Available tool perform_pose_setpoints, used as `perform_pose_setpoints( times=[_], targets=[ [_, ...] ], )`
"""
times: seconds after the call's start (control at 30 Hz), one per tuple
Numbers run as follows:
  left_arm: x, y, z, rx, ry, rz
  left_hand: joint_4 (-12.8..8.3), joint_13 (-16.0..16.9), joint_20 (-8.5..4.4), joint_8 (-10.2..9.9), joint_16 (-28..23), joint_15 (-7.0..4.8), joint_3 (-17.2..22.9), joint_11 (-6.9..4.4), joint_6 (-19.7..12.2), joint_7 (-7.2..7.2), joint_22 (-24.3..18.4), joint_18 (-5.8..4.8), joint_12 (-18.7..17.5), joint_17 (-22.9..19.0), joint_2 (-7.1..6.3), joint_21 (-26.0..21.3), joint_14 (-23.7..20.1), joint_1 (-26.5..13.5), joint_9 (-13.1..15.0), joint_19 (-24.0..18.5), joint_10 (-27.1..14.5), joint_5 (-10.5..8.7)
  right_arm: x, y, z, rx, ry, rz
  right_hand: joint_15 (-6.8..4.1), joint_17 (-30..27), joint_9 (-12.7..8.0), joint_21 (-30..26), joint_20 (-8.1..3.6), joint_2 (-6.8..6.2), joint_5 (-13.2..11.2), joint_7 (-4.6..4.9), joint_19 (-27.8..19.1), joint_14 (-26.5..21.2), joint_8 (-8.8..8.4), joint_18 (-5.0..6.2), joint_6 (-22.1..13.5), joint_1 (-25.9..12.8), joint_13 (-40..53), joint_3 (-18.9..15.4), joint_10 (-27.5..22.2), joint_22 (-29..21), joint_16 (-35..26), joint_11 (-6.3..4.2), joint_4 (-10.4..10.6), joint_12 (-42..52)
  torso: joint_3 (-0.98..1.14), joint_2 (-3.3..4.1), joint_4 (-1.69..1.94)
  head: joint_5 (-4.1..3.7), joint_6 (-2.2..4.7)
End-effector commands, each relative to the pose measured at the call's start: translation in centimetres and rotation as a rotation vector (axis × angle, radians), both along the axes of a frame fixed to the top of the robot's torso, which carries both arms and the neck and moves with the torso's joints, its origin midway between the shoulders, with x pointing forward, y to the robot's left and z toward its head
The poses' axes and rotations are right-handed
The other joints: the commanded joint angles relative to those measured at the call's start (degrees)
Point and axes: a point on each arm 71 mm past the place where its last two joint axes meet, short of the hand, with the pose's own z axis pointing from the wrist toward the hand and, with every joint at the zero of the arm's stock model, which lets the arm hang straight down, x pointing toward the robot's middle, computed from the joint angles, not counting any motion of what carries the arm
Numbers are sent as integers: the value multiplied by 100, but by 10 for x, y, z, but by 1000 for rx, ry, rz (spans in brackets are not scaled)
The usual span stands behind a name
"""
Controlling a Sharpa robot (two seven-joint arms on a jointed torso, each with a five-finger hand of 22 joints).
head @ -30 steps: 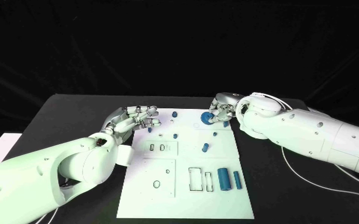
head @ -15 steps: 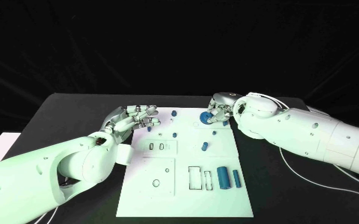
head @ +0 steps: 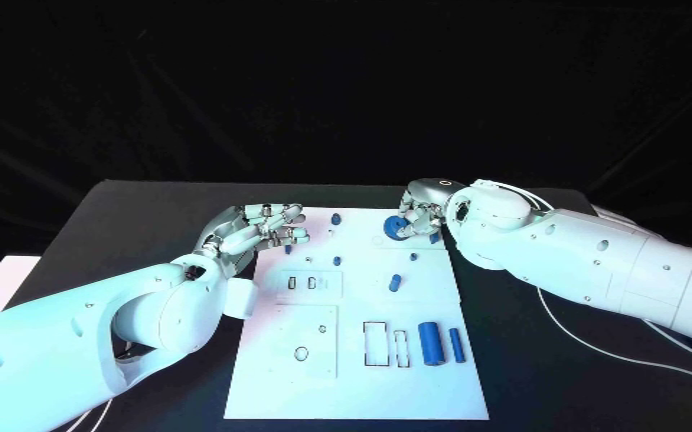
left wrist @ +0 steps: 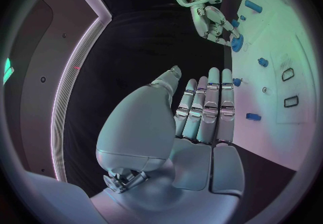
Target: Assemble the parts on the task board
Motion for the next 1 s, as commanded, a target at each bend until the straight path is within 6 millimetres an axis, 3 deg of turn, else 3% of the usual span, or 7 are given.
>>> perform_pose_setpoints(
  times=[0.03,0.23,0.37,0.47,0.63,1.0],
  targets=[
    [0,-3,1,-13,0,-23,-31,0,14,-18,-35,0,-10,11,-10,27,-5,7,-27,10,30,-28,-22,-5,2,-33,-29,-31,-1,2,0,-14,-28,-11,6,638,34,50,-7,36,61,-8,65,456,51,-100,86,15,100,31,75,65,41,-11,31,93,-2,2,0,-1,-8],
    [0,-3,1,-13,1,-24,-31,0,14,-18,-35,0,-10,11,-10,27,-5,7,-27,10,30,-28,-22,-5,2,-33,-29,-31,-2,6,3,28,-64,-5,-51,738,105,139,-51,200,29,-91,140,472,160,-127,295,149,350,210,219,225,89,-83,-7,322,-3,0,5,1,-19],
    [0,-3,0,-13,2,-25,-35,0,15,-20,-38,0,-8,12,-11,28,-6,7,-29,12,30,-30,-21,-5,2,-34,-30,-31,-5,11,8,97,-103,-1,-83,739,140,156,-89,353,-191,-121,147,470,174,-131,336,320,428,460,263,245,91,-115,-114,378,-2,2,12,16,-22],
    [1,-3,0,-12,5,-24,-35,0,15,-20,-38,0,-8,12,-11,28,-6,7,-29,12,30,-30,-21,-5,2,-34,-30,-31,-8,17,10,130,-118,10,-85,744,151,165,-93,363,-209,-124,154,471,179,-134,352,304,464,497,284,260,94,-117,-116,409,-1,5,19,42,-28],
    [1,-2,-1,-9,9,-23,-37,0,16,-21,-40,0,-6,12,-13,28,-7,8,-30,13,32,-31,-21,-4,2,-35,-31,-31,-14,32,13,160,-117,38,-82,723,172,172,-96,321,-437,-117,153,465,158,-137,339,196,460,543,281,272,85,-111,-98,382,-5,4,13,73,-40],
    [2,-1,-1,-8,11,-21,-69,-2,17,-29,-56,1,22,13,-22,31,-12,10,-40,20,48,-37,-20,20,1,-37,-40,-27,-24,68,14,173,-91,107,-79,723,183,177,-94,288,-501,-112,154,465,149,-139,334,139,468,552,283,282,85,-106,-89,377,-7,3,-1,124,-47]
  ],
)
